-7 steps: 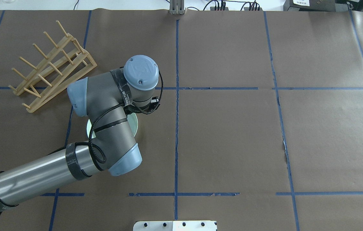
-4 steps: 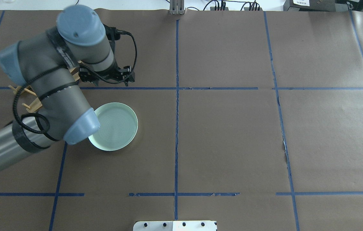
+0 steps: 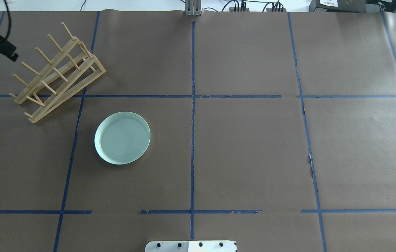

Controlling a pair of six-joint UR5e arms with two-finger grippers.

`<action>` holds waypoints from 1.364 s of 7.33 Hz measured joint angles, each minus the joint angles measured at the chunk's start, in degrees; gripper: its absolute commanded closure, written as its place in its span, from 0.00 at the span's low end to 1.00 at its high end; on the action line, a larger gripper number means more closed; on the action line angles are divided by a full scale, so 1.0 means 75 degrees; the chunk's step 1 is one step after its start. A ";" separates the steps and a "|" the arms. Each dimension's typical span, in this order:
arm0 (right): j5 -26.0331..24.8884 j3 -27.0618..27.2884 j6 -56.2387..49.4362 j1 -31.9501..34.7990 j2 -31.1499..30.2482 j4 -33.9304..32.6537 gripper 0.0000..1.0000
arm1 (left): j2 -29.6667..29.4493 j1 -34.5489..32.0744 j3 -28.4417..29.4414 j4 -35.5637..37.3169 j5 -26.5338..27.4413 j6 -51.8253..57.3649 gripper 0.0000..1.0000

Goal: Place plate on table

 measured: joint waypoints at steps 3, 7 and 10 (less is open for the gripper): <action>0.0000 0.0000 0.0000 0.0000 0.0000 0.0000 0.00 | 0.1864 -0.1739 0.0203 -0.0212 -0.0467 0.1000 0.00; 0.0000 0.0000 0.0000 0.0000 0.0000 0.0000 0.00 | 0.2701 -0.2576 0.0286 -0.0238 -0.0823 0.1627 0.00; 0.0000 -0.0003 0.0000 0.0000 0.0000 0.0000 0.00 | 0.2700 -0.2594 0.0326 -0.0305 -0.0816 0.1579 0.00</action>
